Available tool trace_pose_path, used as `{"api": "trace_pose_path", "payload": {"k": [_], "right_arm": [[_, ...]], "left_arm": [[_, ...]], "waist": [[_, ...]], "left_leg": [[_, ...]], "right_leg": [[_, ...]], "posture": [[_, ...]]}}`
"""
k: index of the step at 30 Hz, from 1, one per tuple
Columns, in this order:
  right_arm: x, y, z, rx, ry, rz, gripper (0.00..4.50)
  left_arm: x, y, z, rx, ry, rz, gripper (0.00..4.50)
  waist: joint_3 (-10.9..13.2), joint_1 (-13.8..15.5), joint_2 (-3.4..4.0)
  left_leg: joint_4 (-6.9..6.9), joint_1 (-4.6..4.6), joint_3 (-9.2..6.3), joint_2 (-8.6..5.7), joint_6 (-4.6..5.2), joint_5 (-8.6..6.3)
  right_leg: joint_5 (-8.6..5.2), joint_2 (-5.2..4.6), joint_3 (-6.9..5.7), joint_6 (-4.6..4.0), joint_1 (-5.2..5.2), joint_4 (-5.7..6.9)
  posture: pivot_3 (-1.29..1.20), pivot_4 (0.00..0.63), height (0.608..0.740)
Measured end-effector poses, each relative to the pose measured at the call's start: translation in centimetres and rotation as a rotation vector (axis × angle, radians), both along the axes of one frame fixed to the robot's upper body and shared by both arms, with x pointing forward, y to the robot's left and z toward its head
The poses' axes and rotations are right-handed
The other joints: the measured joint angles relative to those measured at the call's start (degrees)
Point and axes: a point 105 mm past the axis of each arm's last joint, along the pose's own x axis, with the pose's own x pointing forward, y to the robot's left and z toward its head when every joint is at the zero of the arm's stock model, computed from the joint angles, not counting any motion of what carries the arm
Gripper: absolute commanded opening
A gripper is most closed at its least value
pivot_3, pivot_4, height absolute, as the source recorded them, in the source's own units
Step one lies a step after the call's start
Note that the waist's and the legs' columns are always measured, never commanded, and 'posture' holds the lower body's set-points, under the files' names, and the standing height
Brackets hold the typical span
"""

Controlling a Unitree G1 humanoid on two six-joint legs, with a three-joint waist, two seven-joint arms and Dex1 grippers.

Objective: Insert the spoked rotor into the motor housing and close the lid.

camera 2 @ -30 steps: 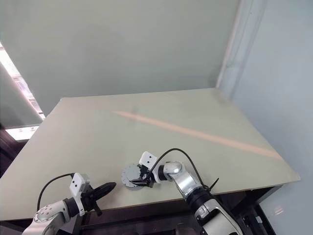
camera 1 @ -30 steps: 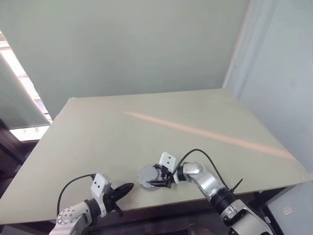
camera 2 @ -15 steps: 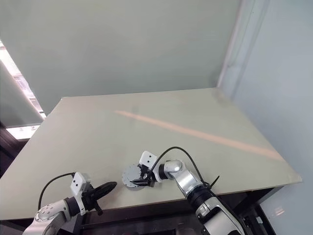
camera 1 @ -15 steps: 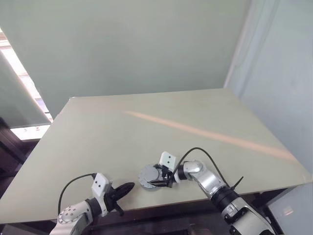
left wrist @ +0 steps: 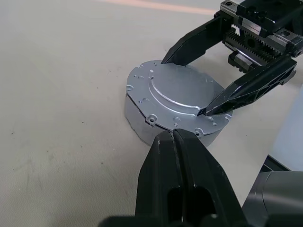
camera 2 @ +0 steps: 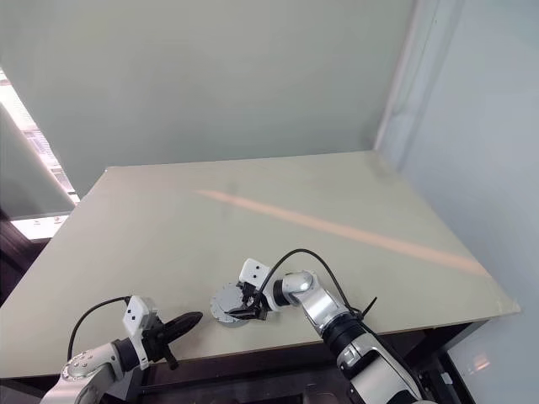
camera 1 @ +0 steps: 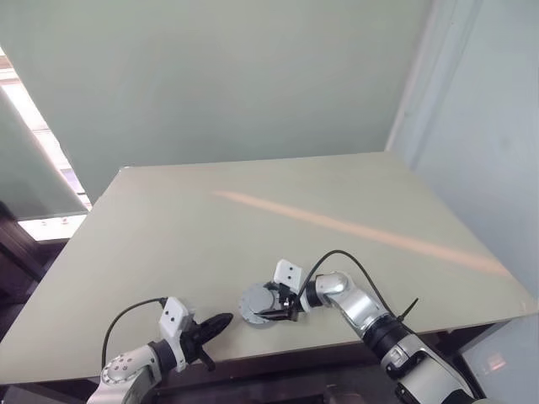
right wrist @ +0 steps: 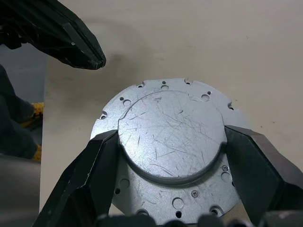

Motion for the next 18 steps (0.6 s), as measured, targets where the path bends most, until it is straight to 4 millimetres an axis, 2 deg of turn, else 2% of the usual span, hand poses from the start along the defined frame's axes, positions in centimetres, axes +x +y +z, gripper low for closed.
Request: {"api": "trace_pose_path", "payload": {"k": [9,18], "right_arm": [[-0.1,0.3,-0.3,-0.027,-0.020,0.003,3.20],[-0.1,0.5,-0.2,-0.044,-0.039,0.013,3.20]], "left_arm": [[0.3,-0.1,0.1,-0.002,-0.008,0.003,0.00],[1.0,-1.2,-0.5,0.038,-0.007,-0.007,0.00]], "waist": [[0.0,-0.1,0.01],[0.0,-0.1,0.02]], "left_leg": [[-0.01,0.18,-0.01,0.03,-0.01,0.00],[-0.02,0.32,-0.01,0.03,-0.03,-0.02]], "right_leg": [[0.00,0.01,-0.02,0.00,0.04,0.02],[0.00,0.01,-0.01,0.00,0.12,0.02]], "posture": [[0.00,0.000,0.740],[0.00,0.000,0.740]]}}
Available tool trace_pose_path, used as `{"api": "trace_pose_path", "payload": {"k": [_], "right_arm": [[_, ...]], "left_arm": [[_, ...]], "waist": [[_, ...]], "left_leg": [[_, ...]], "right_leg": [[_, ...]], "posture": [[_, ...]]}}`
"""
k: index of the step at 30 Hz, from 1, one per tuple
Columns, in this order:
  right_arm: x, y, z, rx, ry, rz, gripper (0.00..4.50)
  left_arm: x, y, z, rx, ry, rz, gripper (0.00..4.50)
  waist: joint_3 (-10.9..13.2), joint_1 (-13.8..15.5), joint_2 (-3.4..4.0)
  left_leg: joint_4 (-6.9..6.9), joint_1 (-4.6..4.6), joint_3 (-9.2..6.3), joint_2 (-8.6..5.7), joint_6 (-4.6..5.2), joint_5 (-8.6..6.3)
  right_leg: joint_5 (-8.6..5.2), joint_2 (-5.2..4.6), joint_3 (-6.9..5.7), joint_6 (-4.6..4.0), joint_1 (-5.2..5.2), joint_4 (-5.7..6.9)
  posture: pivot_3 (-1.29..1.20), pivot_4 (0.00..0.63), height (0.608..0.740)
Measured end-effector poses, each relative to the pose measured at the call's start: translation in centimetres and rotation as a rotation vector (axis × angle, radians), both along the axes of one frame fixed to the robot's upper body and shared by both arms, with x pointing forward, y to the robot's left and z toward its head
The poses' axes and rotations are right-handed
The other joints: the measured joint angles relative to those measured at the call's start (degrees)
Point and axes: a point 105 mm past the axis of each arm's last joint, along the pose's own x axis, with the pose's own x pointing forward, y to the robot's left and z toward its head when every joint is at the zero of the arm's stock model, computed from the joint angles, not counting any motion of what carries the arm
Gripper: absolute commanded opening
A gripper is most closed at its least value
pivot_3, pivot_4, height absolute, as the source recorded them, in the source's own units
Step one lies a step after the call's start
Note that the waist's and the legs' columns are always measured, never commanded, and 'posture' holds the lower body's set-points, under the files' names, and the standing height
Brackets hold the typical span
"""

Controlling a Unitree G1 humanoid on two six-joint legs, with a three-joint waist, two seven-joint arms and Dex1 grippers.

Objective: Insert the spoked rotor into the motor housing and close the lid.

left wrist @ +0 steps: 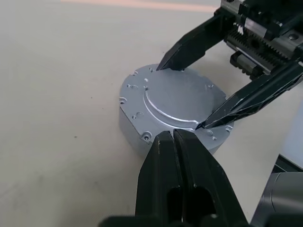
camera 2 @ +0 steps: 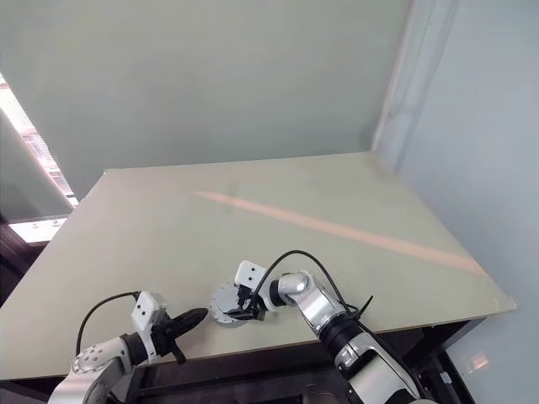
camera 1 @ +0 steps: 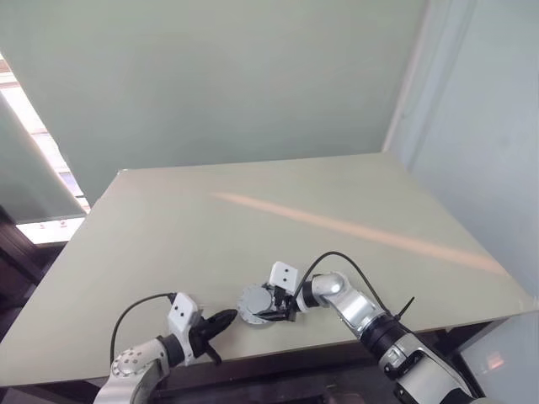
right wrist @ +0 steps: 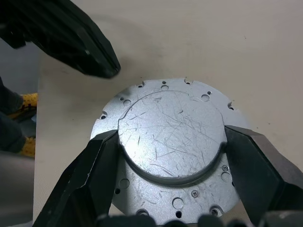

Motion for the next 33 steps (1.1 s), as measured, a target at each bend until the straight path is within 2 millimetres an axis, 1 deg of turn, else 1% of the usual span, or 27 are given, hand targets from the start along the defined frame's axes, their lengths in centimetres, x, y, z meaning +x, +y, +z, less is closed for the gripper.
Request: {"api": "trace_pose_path", "payload": {"k": [3,10,16,17,18,19,27,30,33], "right_arm": [[0.0,-0.1,0.0,-0.004,-0.001,0.000,3.20],[0.1,-0.3,-0.1,-0.015,0.001,-0.005,3.20],[0.1,-0.4,-0.1,-0.021,0.005,-0.010,3.20],[0.1,-0.5,-0.1,-0.023,0.006,-0.012,3.93],[0.2,-0.5,-0.1,-0.026,0.007,-0.014,4.14],[0.2,-0.7,-0.1,-0.028,0.009,-0.019,4.47],[0.4,-0.9,0.0,-0.028,0.028,-0.033,4.49],[0.9,-1.3,0.4,0.034,0.126,-0.111,4.49],[1.5,-1.5,1.3,0.124,0.224,-0.189,4.49]], "left_arm": [[0.2,-0.2,-0.8,0.033,0.023,-0.001,0.00],[2.0,-1.0,-0.9,0.103,-0.015,-0.017,0.00],[2.2,-1.4,-1.1,0.116,-0.017,-0.033,0.00],[2.2,-1.5,-1.1,0.120,-0.018,-0.038,0.00],[2.2,-1.6,-1.1,0.123,-0.018,-0.041,0.00],[2.2,-1.6,-1.1,0.125,-0.019,-0.043,0.00],[2.2,-1.7,-1.0,0.129,-0.021,-0.049,0.00],[2.3,-1.8,-0.9,0.134,-0.027,-0.053,0.00],[2.7,-2.0,-0.4,0.137,-0.048,-0.060,0.00]], "waist": [[0.0,0.0,0.01],[-0.2,0.1,0.30],[-0.3,0.2,0.45],[-0.3,0.3,0.48],[-0.3,0.3,0.48],[-0.3,0.3,0.48],[-0.3,0.3,0.49],[-0.3,0.3,0.49],[-0.3,0.4,0.49]], "left_leg": [[-0.03,0.00,-0.01,0.00,0.01,0.00],[0.00,0.06,-0.03,-0.05,-0.01,0.00],[0.00,0.06,-0.04,-0.07,0.00,0.00],[0.01,0.06,-0.05,-0.08,0.00,0.00],[0.01,0.06,-0.04,-0.08,-0.01,0.00],[0.01,0.06,-0.04,-0.08,-0.01,0.00],[-0.02,0.05,-0.06,-0.11,-0.01,-0.01],[0.00,0.01,-0.08,-0.12,-0.10,-0.06],[0.00,-0.01,-0.10,-0.13,-0.10,-0.06]], "right_leg": [[0.00,0.01,-0.01,0.00,0.00,0.00],[-0.01,-0.04,-0.01,0.01,0.10,-0.01],[-0.01,-0.04,-0.02,0.01,0.11,-0.02],[-0.01,-0.05,-0.02,0.02,0.12,-0.02],[-0.01,-0.06,-0.02,0.02,0.12,-0.02],[-0.01,-0.06,-0.01,0.02,0.12,-0.03],[-0.02,-0.09,-0.02,0.03,0.12,-0.06],[-0.02,-0.10,-0.02,0.03,0.12,-0.07],[-0.02,-0.10,-0.04,0.03,0.11,-0.07]], "posture": [[0.00,0.000,0.740],[0.00,0.000,0.740],[0.00,0.000,0.740],[0.00,0.000,0.740],[0.00,0.000,0.740],[0.00,0.000,0.740],[0.00,0.000,0.740],[0.00,0.000,0.740],[0.00,0.000,0.740]]}}
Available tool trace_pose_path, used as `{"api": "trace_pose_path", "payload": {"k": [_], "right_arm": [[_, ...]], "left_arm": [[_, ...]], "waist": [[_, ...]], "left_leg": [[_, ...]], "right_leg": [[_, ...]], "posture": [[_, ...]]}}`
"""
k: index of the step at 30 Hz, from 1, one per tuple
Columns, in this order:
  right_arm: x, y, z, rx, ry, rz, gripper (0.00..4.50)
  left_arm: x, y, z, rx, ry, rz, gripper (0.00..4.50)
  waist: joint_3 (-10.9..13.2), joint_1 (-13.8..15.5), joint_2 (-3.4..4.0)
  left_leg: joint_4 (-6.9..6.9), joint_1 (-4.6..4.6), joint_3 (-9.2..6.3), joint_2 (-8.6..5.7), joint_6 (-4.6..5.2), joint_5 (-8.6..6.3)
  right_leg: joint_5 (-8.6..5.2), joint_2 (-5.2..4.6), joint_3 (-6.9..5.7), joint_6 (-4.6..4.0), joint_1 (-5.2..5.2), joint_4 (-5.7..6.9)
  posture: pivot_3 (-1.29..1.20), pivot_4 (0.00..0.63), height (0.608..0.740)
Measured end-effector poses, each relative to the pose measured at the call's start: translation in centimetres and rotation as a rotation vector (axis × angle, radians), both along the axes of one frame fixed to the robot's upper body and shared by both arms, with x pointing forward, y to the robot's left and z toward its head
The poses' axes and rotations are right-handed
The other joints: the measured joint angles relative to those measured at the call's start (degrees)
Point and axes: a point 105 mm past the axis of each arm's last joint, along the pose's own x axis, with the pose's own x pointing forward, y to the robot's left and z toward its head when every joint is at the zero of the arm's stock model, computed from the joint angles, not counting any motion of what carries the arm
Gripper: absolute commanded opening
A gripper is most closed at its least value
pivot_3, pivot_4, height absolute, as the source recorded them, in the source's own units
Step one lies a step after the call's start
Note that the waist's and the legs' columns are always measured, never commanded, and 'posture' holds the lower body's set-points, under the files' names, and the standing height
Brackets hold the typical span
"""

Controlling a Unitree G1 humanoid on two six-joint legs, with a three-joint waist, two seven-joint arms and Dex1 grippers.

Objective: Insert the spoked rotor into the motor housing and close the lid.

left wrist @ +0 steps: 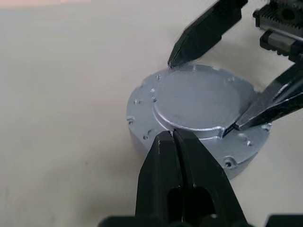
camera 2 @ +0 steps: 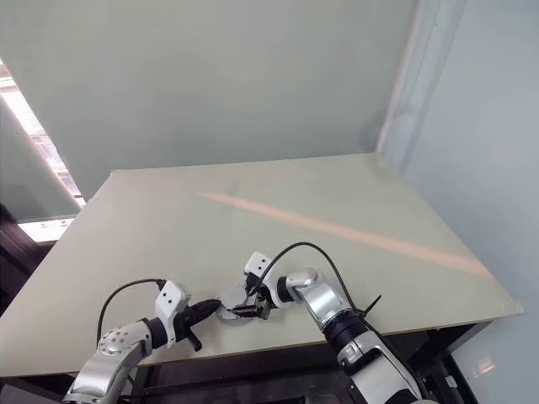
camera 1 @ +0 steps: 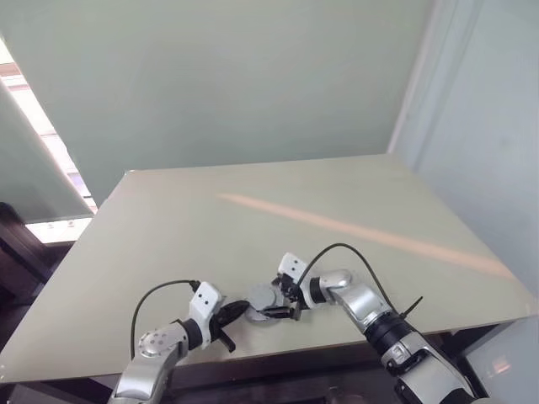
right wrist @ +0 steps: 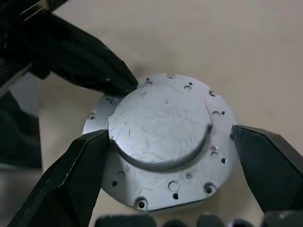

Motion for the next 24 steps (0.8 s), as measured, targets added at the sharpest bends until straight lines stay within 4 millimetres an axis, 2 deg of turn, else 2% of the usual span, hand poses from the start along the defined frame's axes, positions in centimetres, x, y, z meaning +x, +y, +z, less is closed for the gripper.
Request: {"api": "trace_pose_path", "payload": {"k": [6,9,13,18,20,24], "right_arm": [[2.1,-1.4,3.1,0.234,0.228,-0.188,4.49],[2.6,-2.4,3.5,0.288,0.299,-0.242,4.49],[2.2,-3.3,2.8,0.312,0.488,-0.323,4.49],[0.9,-4.9,0.1,0.267,0.793,-0.443,4.49],[0.3,-5.2,-0.6,0.257,0.869,-0.463,4.49],[0.2,-5.3,-0.8,0.284,0.952,-0.478,4.49]], "left_arm": [[-0.3,-0.3,-0.4,0.009,0.021,-0.018,0.00],[-0.3,-0.4,-0.4,0.009,0.020,-0.019,0.00],[-0.2,-0.4,-0.3,0.009,0.019,-0.021,0.00],[-0.2,-0.5,-0.3,0.010,0.019,-0.023,0.00],[-0.2,-0.4,-0.3,0.010,0.019,-0.025,0.00],[-0.2,-0.4,-0.3,0.011,0.020,-0.025,0.00]], "waist": [[0.1,0.0,0.04],[0.1,0.1,0.06],[0.1,0.1,0.07],[0.1,0.1,0.07],[0.1,0.1,0.10],[0.1,0.1,0.12]], "left_leg": [[-0.06,-0.15,-0.04,-0.02,0.09,0.05],[-0.17,-0.18,-0.05,-0.03,0.09,0.05],[-0.14,-0.31,-0.04,-0.05,0.10,0.05],[-0.10,-0.38,-0.04,-0.07,0.10,0.05],[-0.09,-0.46,-0.04,-0.07,0.11,0.06],[-0.08,-0.46,-0.03,-0.08,0.11,0.06]], "right_leg": [[0.00,0.00,-0.02,0.00,-0.12,-0.04],[-0.01,0.01,-0.02,0.01,-0.15,-0.10],[-0.01,0.00,0.00,0.01,-0.18,-0.11],[-0.01,-0.01,0.01,0.02,-0.20,-0.13],[-0.01,-0.01,0.01,0.02,-0.25,-0.12],[-0.01,0.00,0.00,0.02,-0.23,-0.12]], "posture": [[0.00,0.000,0.740],[0.00,0.000,0.740],[0.00,0.000,0.740],[0.00,0.000,0.740],[0.00,0.000,0.740],[0.00,0.000,0.740]]}}
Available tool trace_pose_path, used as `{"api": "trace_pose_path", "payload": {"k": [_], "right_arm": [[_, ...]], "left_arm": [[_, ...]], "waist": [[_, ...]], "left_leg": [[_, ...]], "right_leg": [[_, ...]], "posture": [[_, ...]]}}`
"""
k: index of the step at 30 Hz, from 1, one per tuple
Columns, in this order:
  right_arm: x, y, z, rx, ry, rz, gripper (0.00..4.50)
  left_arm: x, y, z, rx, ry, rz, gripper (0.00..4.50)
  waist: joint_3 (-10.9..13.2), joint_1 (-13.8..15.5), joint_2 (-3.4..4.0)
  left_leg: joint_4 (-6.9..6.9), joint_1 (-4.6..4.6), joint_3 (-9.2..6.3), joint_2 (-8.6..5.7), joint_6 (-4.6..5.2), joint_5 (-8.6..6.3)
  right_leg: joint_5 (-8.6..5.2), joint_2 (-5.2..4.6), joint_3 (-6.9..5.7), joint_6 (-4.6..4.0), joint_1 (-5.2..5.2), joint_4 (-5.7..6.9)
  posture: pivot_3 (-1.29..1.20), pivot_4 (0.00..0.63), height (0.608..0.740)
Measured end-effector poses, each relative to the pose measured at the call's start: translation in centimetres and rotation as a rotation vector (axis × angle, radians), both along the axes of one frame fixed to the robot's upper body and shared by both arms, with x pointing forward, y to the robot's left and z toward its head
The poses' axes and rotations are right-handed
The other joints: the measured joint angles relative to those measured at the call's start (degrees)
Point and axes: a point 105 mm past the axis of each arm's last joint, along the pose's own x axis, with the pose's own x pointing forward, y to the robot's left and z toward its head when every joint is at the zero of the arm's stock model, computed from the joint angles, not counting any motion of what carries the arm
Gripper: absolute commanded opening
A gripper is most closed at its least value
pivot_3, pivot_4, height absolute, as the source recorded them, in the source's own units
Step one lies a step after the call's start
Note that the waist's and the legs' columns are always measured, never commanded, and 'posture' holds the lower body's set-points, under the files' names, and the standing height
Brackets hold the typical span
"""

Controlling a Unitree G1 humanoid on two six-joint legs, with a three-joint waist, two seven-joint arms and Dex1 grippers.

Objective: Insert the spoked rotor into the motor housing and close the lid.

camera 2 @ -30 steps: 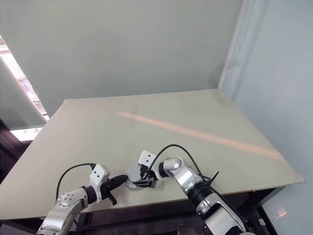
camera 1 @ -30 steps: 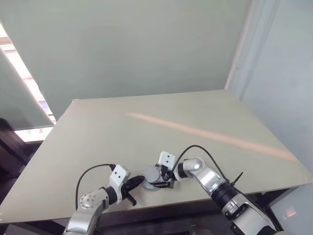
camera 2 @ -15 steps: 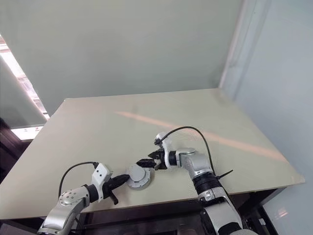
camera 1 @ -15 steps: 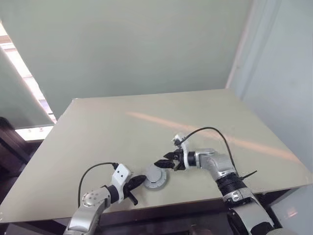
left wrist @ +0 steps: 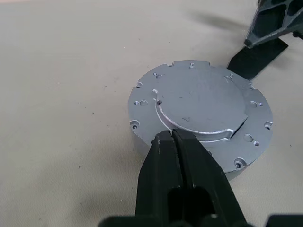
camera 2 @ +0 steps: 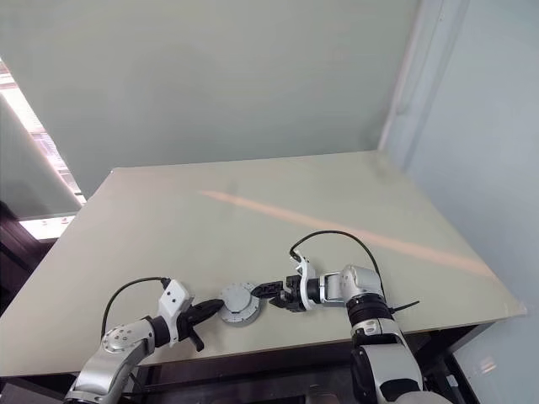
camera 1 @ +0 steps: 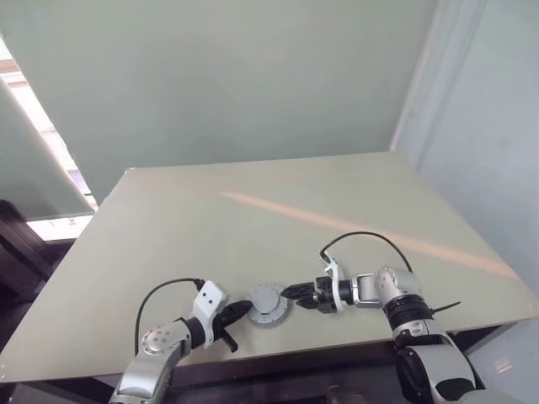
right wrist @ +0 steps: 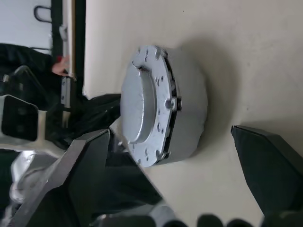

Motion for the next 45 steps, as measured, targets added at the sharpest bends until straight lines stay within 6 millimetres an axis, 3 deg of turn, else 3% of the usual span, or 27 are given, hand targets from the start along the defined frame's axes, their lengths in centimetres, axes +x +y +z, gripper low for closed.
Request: {"api": "trace_pose_path", "payload": {"k": [22,26,33,45], "right_arm": [[0.0,2.8,-0.1,0.092,0.081,-0.033,4.49],[0.0,2.6,-0.4,0.084,0.091,-0.038,3.57],[-0.1,2.3,-0.4,0.091,0.104,-0.043,1.25],[-0.2,2.5,-0.3,0.088,0.094,-0.030,1.21]], "left_arm": [[-0.4,0.3,0.3,0.015,-0.007,-0.001,0.00],[-0.4,0.3,0.2,0.016,-0.007,0.003,0.00],[-0.4,0.9,0.1,0.028,0.003,0.024,0.00],[-0.4,0.9,-0.1,0.011,0.008,0.043,0.00]], "waist": [[0.0,-0.4,0.00],[0.0,-0.4,0.01],[0.0,-0.4,0.02],[0.0,-0.4,0.11]], "left_leg": [[-0.16,-0.43,0.02,0.04,0.03,0.01],[-0.14,-0.45,0.03,0.04,0.03,0.01],[-0.13,-0.47,0.04,0.03,0.04,0.02],[-0.05,-0.43,0.03,0.03,0.04,0.02]], "right_leg": [[0.00,0.06,0.02,0.02,-0.42,-0.01],[0.00,0.06,0.02,0.02,-0.43,0.00],[0.00,0.06,0.03,0.02,-0.44,0.01],[0.00,0.06,0.03,0.02,-0.39,0.04]], "posture": [[0.00,0.000,0.740],[0.00,0.000,0.740],[0.00,0.000,0.740],[0.00,0.000,0.740]]}}
